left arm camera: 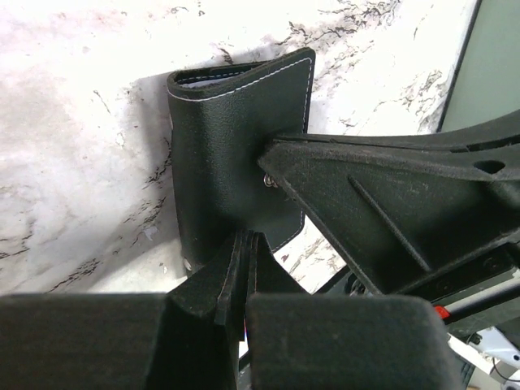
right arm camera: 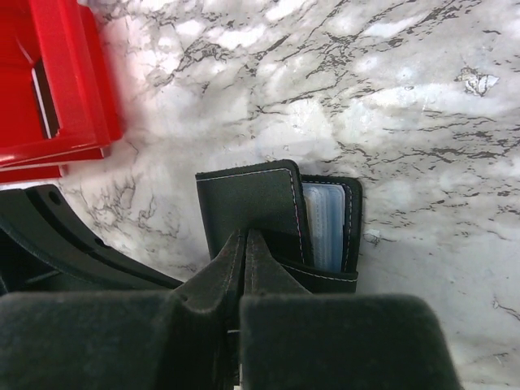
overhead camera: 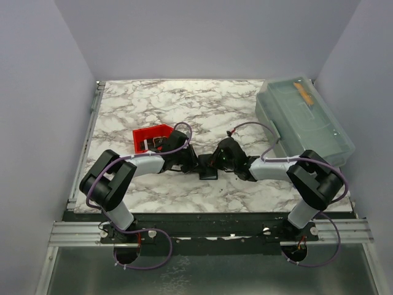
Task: Put the credit cards into the card holder
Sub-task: Close the card holder at the center of the board.
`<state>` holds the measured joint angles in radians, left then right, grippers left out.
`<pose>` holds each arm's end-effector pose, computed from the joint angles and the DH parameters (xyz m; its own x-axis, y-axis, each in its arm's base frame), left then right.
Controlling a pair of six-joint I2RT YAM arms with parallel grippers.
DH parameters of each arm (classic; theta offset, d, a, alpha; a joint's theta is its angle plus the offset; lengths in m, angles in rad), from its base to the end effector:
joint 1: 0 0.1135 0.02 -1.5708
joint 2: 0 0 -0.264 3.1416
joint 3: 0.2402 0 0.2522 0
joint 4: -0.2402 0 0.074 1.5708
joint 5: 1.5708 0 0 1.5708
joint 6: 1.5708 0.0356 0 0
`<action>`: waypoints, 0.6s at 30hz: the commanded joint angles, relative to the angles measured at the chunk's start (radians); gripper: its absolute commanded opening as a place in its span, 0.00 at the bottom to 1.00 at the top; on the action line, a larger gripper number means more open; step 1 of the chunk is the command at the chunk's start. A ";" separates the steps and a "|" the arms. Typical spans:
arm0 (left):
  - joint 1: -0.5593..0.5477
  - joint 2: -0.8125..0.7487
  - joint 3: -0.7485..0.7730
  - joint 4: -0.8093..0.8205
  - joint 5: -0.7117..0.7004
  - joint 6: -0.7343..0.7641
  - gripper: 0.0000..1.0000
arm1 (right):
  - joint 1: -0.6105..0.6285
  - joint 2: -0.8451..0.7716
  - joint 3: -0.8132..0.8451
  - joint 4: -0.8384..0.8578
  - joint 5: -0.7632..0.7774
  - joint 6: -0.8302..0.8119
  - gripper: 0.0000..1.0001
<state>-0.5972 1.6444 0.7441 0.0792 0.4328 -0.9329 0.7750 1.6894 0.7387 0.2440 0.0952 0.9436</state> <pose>0.2488 -0.1873 0.1443 -0.9604 -0.2288 -0.1592 -0.0415 0.6820 -0.7302 0.2350 0.2254 0.1401 -0.7944 0.3502 -0.4963 -0.0029 0.8149 0.5795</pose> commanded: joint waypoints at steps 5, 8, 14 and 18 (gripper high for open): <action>-0.003 -0.008 -0.022 -0.036 -0.059 -0.054 0.00 | 0.130 0.137 -0.208 -0.059 0.167 0.084 0.00; -0.003 -0.004 -0.012 -0.045 -0.065 -0.064 0.00 | 0.170 0.150 -0.232 -0.061 0.233 0.131 0.00; -0.003 -0.031 0.001 -0.076 -0.090 -0.068 0.00 | 0.197 0.229 -0.303 0.036 0.233 0.216 0.00; -0.003 -0.051 -0.004 -0.078 -0.096 -0.066 0.00 | 0.198 0.350 -0.360 0.200 0.148 0.282 0.00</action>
<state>-0.5980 1.6295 0.7441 0.0483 0.3912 -0.9989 0.9276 1.8084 0.5293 0.7635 0.4107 1.1999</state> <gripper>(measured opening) 0.017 0.003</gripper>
